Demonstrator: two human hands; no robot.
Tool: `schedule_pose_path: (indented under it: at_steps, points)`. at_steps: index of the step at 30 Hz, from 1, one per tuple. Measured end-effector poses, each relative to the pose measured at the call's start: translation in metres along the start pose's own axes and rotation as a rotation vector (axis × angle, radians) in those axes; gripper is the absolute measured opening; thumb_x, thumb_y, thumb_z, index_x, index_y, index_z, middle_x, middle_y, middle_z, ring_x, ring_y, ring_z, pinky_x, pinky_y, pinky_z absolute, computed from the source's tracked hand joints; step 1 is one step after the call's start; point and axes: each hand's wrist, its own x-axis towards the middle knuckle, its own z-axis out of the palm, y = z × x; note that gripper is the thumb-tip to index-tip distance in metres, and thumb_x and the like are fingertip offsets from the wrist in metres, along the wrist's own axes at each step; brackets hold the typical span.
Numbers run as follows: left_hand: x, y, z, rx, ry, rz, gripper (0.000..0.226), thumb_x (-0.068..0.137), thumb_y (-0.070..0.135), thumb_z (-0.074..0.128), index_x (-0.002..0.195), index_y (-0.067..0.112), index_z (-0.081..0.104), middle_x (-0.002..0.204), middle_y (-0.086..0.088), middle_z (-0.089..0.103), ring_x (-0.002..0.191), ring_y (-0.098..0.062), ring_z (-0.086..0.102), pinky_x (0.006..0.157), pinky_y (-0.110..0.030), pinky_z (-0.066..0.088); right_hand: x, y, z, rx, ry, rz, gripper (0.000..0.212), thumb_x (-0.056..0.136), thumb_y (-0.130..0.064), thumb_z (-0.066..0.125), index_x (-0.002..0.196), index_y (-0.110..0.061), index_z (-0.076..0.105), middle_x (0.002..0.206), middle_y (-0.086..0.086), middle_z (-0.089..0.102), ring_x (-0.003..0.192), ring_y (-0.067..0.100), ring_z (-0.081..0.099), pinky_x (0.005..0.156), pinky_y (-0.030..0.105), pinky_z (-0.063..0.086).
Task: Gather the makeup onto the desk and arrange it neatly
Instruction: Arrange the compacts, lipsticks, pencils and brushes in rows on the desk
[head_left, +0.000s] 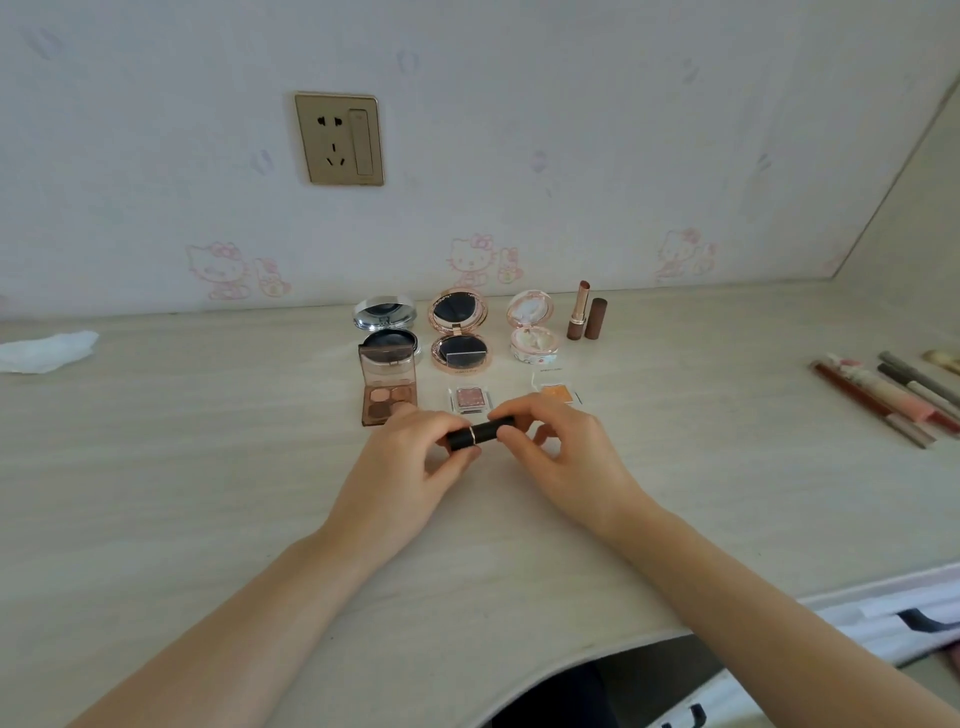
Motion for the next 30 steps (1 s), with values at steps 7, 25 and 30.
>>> schedule_pose_path:
  at_steps: [7, 25, 30]
  points:
    - [-0.001, 0.001, 0.001, 0.125, -0.046, 0.075, 0.02, 0.083, 0.018, 0.072, 0.102, 0.012, 0.07, 0.085, 0.004, 0.064, 0.09, -0.017, 0.053, 0.077, -0.02, 0.039, -0.005, 0.002, 0.0, -0.187, 0.021, -0.188, 0.016, 0.087, -0.008, 0.065, 0.103, -0.014, 0.065, 0.089, -0.025, 0.049, 0.089, 0.009, 0.047, 0.077, 0.011, 0.036]
    - [-0.005, 0.011, 0.002, 0.502, -0.116, 0.236, 0.026, 0.099, 0.026, 0.036, 0.087, 0.01, 0.053, 0.075, -0.005, 0.059, 0.078, -0.025, 0.043, 0.071, -0.03, 0.023, -0.014, -0.01, 0.004, -0.431, 0.025, -0.398, 0.019, 0.092, -0.008, 0.059, 0.108, -0.005, 0.068, 0.094, 0.006, 0.066, 0.086, 0.025, 0.051, 0.081, 0.031, 0.043]
    - [-0.005, 0.012, -0.001, 0.428, -0.119, 0.219, 0.031, 0.098, 0.032, 0.042, 0.084, 0.008, 0.055, 0.068, -0.005, 0.059, 0.074, -0.025, 0.045, 0.07, -0.03, 0.029, -0.014, -0.007, 0.004, -0.405, 0.036, -0.443, 0.019, 0.094, -0.01, 0.056, 0.108, -0.005, 0.068, 0.096, 0.004, 0.066, 0.088, 0.019, 0.05, 0.082, 0.026, 0.041]
